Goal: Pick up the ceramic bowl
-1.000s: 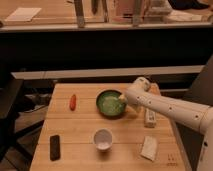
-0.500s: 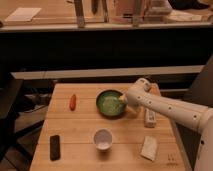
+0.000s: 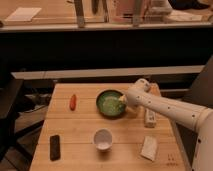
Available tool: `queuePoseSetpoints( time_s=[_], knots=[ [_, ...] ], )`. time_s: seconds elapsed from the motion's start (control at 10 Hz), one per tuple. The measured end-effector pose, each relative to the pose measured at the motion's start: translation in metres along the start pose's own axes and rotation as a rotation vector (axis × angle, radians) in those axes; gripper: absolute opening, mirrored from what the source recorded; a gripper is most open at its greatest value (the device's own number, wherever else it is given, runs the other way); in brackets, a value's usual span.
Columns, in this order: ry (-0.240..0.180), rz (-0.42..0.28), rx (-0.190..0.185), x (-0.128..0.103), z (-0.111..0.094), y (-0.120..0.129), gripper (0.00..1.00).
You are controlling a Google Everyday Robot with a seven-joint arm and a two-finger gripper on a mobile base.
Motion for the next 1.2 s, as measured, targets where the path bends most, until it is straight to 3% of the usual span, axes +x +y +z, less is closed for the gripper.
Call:
queuePoseSetpoints(
  time_s=[1.2],
  knots=[
    [-0.034,-0.056,0.015,-0.012,0.015,-0.003,0.77]
  ],
)
